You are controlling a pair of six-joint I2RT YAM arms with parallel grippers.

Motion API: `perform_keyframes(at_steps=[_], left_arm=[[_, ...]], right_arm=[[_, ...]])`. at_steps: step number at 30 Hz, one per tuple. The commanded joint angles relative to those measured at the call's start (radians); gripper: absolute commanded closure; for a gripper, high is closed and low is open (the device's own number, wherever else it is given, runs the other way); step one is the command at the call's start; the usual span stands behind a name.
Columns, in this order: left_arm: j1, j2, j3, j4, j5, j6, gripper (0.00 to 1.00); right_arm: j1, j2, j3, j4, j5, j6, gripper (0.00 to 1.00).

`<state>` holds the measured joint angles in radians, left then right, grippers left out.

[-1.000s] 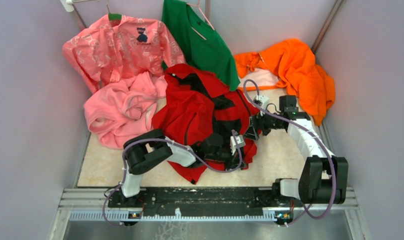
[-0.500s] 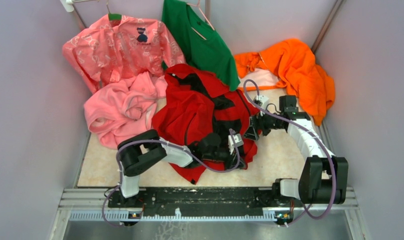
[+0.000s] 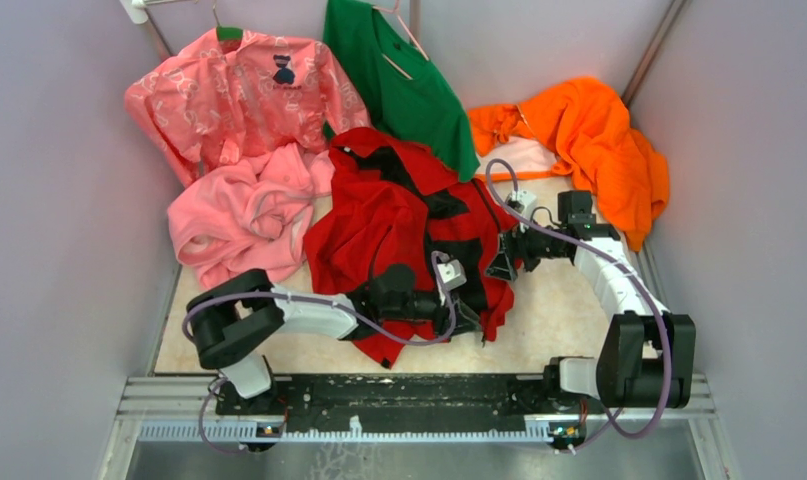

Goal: Zip up the jacket
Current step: Adjust the zipper on the jacket.

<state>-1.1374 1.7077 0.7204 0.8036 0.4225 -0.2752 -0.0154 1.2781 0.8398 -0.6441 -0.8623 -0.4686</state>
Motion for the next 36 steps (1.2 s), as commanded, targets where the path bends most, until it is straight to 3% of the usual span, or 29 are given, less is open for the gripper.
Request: perform_keyframes(at_steps=[1, 8, 12, 19, 27, 36], left_arm=[[-0.004, -0.087, -0.033, -0.012, -0.033, 0.032, 0.66], [-0.002, -0.23, -0.096, -0.112, -0.158, 0.089, 0.66], [0.001, -0.27, -0.138, -0.095, -0.187, 0.05, 0.65], [-0.013, -0.165, -0.134, 0.045, -0.141, -0.189, 0.65], [-0.073, -0.133, -0.063, -0.171, -0.34, -0.295, 0.65], [-0.12, -0.025, 0.037, -0.162, -0.328, -0.288, 0.66]], right_arm=[[-0.005, -0.043, 0.048, 0.015, -0.037, -0.02, 0.16], [-0.006, -0.087, 0.04, 0.03, -0.044, -0.03, 0.16], [-0.005, -0.098, 0.035, 0.041, -0.048, -0.03, 0.16], [-0.007, -0.104, 0.036, 0.029, -0.051, -0.044, 0.16], [-0.006, -0.126, 0.036, 0.029, -0.058, -0.053, 0.16], [-0.007, -0.142, 0.042, 0.012, -0.065, -0.073, 0.17]])
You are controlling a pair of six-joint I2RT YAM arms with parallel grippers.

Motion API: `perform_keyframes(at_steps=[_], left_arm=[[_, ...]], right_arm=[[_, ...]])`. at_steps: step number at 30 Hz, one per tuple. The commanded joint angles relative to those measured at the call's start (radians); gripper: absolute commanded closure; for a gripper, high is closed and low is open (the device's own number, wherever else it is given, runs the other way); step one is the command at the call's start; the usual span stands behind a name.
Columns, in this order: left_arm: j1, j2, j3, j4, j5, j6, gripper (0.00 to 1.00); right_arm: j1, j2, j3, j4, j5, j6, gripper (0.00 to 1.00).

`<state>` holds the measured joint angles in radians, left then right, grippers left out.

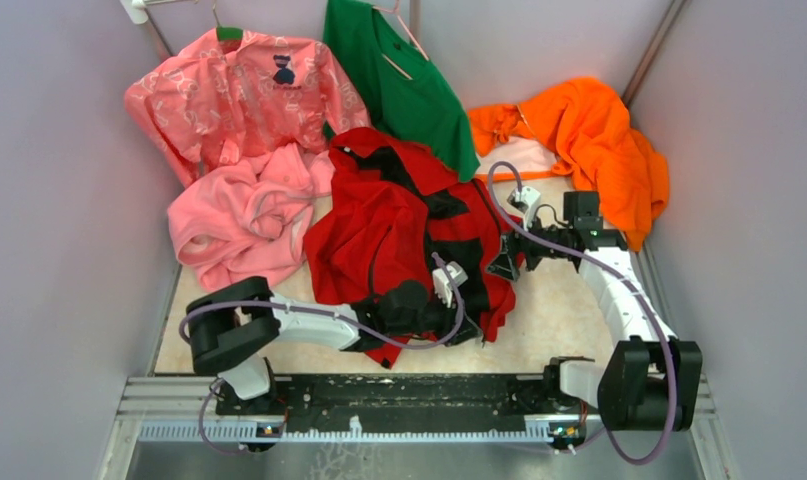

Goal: Zip up the jacket
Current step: Adjust the zipper on the jacket.

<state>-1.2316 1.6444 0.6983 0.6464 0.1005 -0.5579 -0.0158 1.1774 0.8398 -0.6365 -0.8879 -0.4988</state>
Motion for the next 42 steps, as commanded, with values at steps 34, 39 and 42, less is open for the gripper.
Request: perform_keyframes(at_steps=[34, 39, 42], left_arm=[[0.021, 0.259, 0.336, -0.288, -0.129, 0.067, 0.98], [0.064, 0.212, 0.304, -0.215, -0.036, 0.062, 1.0], [0.129, 0.184, 0.248, -0.1, 0.088, -0.019, 1.0]], right_arm=[[-0.056, -0.219, 0.061, -0.348, -0.243, -0.438, 0.19], [-0.056, -0.223, 0.035, -0.632, -0.3, -0.902, 0.2], [-0.056, -0.233, 0.009, -0.82, -0.276, -1.355, 0.2]])
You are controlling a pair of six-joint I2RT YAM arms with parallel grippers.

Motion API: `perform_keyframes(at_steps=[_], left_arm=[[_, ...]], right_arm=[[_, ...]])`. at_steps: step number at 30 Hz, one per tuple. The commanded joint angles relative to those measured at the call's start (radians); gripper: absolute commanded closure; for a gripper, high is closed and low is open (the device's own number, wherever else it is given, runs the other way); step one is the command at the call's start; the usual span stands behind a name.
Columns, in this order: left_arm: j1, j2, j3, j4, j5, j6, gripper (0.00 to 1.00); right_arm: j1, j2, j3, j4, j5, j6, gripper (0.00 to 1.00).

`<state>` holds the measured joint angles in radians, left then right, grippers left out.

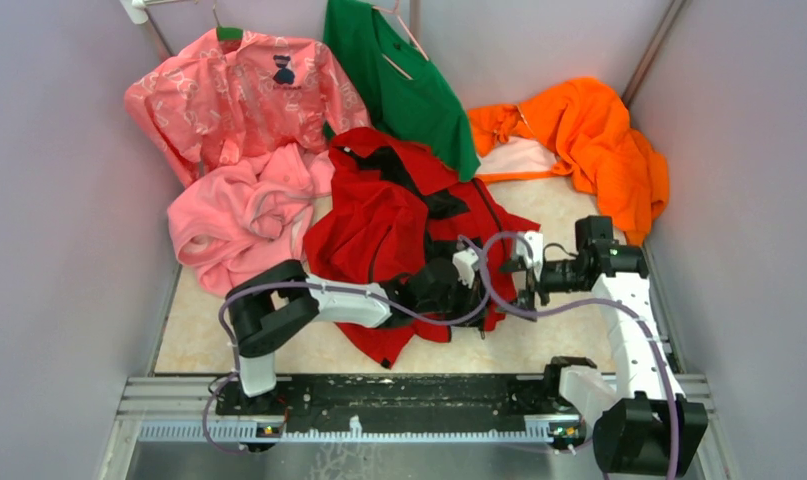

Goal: Zip up the jacket
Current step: Adjust the zipper on the jacket.

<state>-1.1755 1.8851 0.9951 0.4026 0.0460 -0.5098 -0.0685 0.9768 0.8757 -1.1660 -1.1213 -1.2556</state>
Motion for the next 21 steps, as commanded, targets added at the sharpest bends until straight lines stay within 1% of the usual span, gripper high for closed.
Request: perform_keyframes(at_steps=[1, 2, 3, 5, 7, 9, 12, 14, 17, 21], left_arm=[[0.095, -0.06, -0.059, 0.172, 0.177, -0.101, 1.0], [0.11, -0.062, -0.06, 0.19, 0.203, -0.129, 1.0], [0.122, -0.063, -0.058, 0.201, 0.222, -0.152, 1.0], [0.138, -0.062, -0.044, 0.213, 0.242, -0.203, 1.0], [0.144, -0.06, -0.014, 0.195, 0.232, -0.234, 1.0], [0.148, -0.059, 0.014, 0.167, 0.208, -0.262, 1.0], [0.154, -0.059, 0.052, 0.128, 0.16, -0.304, 1.0], [0.158, -0.057, 0.069, 0.106, 0.137, -0.334, 1.0], [0.168, -0.048, 0.081, 0.094, 0.139, -0.411, 1.0], [0.183, -0.049, 0.088, 0.057, 0.131, -0.499, 1.0]], right_arm=[[-0.004, -0.034, -0.038, -0.328, -0.028, -0.685, 0.2], [-0.001, -0.038, -0.049, -0.333, -0.018, -0.717, 0.23], [-0.001, -0.041, -0.066, -0.337, -0.01, -0.744, 0.28], [0.004, -0.043, -0.098, -0.334, 0.007, -0.78, 0.41], [0.006, -0.049, -0.128, -0.322, 0.028, -0.796, 0.48], [0.007, -0.061, -0.158, -0.286, 0.054, -0.791, 0.49], [0.007, -0.082, -0.188, -0.193, 0.076, -0.729, 0.51], [0.007, -0.087, -0.197, -0.12, 0.076, -0.659, 0.52], [0.007, -0.085, -0.208, -0.001, 0.083, -0.556, 0.52], [0.007, -0.091, -0.2, 0.087, 0.134, -0.414, 0.51]])
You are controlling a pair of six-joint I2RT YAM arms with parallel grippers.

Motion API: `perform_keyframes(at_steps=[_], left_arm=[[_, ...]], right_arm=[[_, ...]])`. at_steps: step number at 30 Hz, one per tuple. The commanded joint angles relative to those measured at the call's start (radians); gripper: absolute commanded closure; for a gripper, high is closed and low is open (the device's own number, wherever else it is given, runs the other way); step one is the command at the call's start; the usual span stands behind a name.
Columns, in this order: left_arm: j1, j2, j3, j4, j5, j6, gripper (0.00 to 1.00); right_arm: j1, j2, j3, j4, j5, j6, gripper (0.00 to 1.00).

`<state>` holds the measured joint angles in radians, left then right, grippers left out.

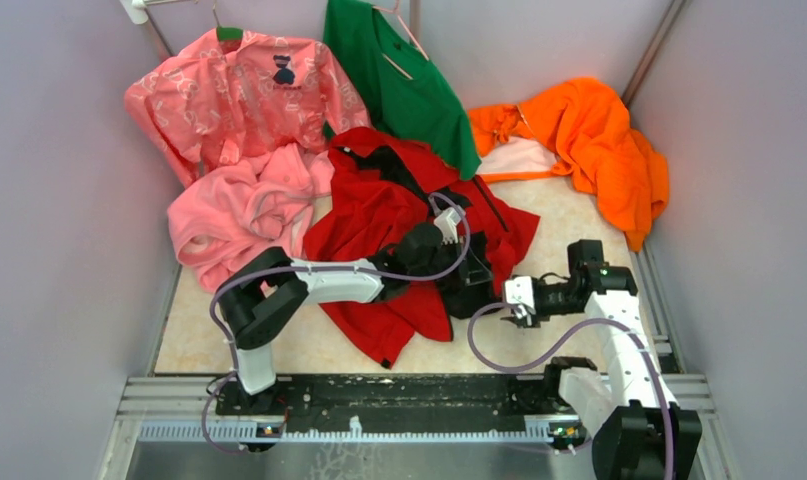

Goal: Zip up the jacket
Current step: Adjust the zipper on the jacket.

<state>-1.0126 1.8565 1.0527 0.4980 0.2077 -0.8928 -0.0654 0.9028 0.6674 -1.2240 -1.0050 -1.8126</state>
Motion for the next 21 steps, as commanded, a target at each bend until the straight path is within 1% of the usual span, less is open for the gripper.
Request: perform_keyframes(at_steps=[1, 5, 10, 16, 20, 21], left_arm=[[0.023, -0.023, 0.032, -0.054, -0.036, -0.132, 1.0], [0.029, -0.026, 0.047, -0.108, -0.052, -0.178, 1.0], [0.034, -0.023, 0.071, -0.164, -0.059, -0.247, 1.0], [0.036, -0.019, 0.113, -0.263, -0.076, -0.333, 1.0], [0.039, -0.015, 0.118, -0.291, -0.069, -0.382, 1.0], [0.039, -0.014, 0.121, -0.294, -0.068, -0.388, 1.0]], right_arm=[[0.004, -0.019, 0.009, 0.162, 0.027, 0.169, 0.5], [0.004, -0.031, 0.007, 0.21, 0.039, 0.243, 0.5], [0.009, -0.028, 0.003, 0.233, 0.021, 0.266, 0.49], [0.028, -0.031, -0.009, 0.306, 0.041, 0.34, 0.49], [0.058, -0.034, -0.018, 0.372, 0.071, 0.41, 0.5], [0.084, -0.035, -0.022, 0.393, 0.085, 0.431, 0.5]])
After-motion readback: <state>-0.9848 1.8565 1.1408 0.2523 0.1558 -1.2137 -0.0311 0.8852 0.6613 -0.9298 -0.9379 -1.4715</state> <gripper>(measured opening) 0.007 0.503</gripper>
